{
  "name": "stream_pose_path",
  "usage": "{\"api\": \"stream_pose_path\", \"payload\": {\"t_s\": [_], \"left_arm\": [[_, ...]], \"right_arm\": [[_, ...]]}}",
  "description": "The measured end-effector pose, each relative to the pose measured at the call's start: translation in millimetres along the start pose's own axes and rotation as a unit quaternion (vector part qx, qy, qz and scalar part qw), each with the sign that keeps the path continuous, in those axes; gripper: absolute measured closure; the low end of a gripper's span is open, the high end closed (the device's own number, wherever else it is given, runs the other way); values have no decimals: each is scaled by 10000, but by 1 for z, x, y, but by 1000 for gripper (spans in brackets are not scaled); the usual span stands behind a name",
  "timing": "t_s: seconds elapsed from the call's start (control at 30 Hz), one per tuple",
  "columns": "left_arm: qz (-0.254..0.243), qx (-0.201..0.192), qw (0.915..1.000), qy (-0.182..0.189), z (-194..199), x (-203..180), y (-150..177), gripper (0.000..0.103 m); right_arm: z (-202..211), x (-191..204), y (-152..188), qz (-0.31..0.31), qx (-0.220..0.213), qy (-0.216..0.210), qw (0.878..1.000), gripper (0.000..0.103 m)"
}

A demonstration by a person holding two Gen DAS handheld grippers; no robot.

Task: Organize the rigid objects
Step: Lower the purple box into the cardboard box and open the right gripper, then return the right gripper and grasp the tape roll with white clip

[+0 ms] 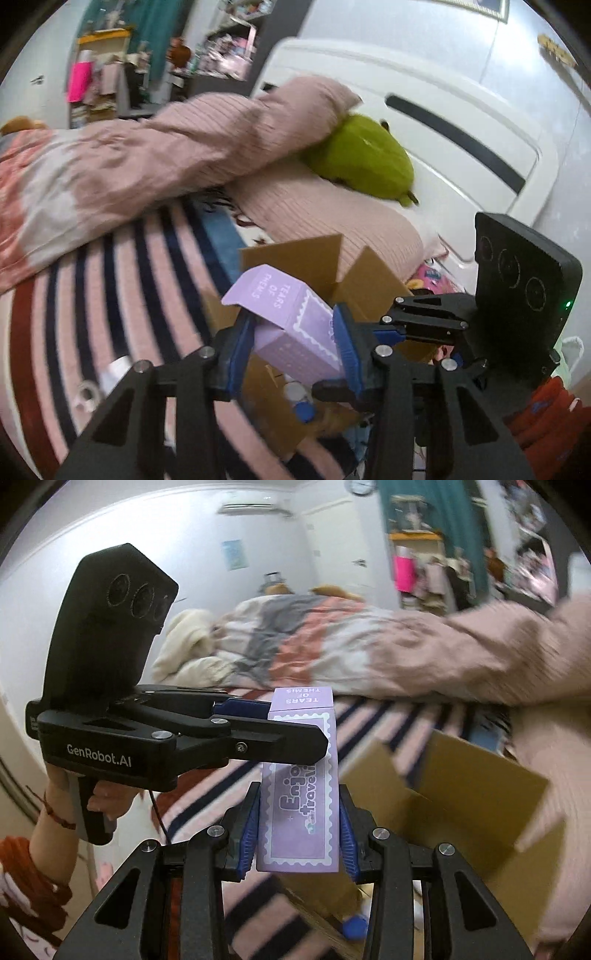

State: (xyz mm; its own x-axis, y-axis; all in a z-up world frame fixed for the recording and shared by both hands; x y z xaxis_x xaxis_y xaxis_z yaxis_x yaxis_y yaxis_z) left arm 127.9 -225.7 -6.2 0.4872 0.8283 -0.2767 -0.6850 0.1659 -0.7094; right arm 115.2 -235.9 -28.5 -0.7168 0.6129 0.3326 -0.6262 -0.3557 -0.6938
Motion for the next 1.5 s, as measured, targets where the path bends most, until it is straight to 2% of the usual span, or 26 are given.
{"api": "stream_pose_path", "payload": {"t_s": [0.17, 0.3, 0.37, 0.43, 0.47, 0.5, 0.53, 0.6, 0.8, 0.93, 1.03, 1.23, 1.3, 1.4, 1.5], "left_arm": [[-125, 523, 9985, -42, -52, -15, 1, 63], [-213, 705, 9972, -154, -65, -17, 5, 63], [-240, 757, 9965, -266, -64, -14, 8, 56], [-192, 670, 9970, -348, -54, -7, 9, 41], [-144, 596, 9975, -351, -47, -2, 8, 39], [-72, 497, 9981, -343, -36, 3, 7, 37], [-36, 446, 9984, -348, -29, 6, 8, 36], [-2, 279, 9985, -461, -7, 16, 9, 35], [242, -144, 9925, -1190, 70, 68, 31, 31], [526, -254, 9826, -1765, 110, 115, 67, 30], [791, -245, 9758, -2025, 129, 153, 102, 30], [1293, -324, 9691, -2077, 142, 221, 164, 30], [1410, -304, 9689, -2013, 140, 237, 179, 30], [1591, -207, 9669, -1984, 130, 259, 198, 30], [1724, -115, 9650, -1973, 122, 276, 213, 30]], "right_arm": [[1, -42, 21, -304, 456, 388, 9977, 70], [0, -54, 28, -305, 667, 605, 9955, 69], [-3, -54, 29, -279, 742, 637, 9948, 69], [-4, -54, 32, -251, 818, 672, 9941, 67], [-5, -53, 30, -236, 823, 712, 9938, 64], [-5, -51, 28, -187, 784, 783, 9937, 55], [-3, -50, 27, -129, 726, 869, 9935, 49], [-1, -44, 20, -15, 560, 938, 9940, 45], [-12, 16, -6, 465, 210, 411, 9979, 41], [-52, 70, -13, 813, 361, -197, 9958, 42], [-92, 103, -8, 1079, 638, -400, 9913, 42], [-184, 128, 15, 1363, 1321, -275, 9814, 42], [-211, 124, 19, 1385, 1464, -156, 9794, 42], [-251, 110, 22, 1065, 1628, -39, 9809, 42], [-281, 87, 21, 843, 1652, 317, 9821, 42]]}}
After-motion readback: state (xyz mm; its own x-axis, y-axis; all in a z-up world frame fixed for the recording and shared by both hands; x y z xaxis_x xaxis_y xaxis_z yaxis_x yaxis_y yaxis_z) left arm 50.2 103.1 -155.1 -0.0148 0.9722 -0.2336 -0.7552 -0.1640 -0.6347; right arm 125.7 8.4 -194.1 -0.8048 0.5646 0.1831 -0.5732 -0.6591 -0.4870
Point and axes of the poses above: each gripper's, at about its wrist camera, not at the fingertips, and z roughly against the way its jaws point, x to its left, y to its underside, the point moved 8 cm from there along -z, roughly the way its jaws point, and after that the axes turned 2 degrees about -z, right-handed, at the moved point
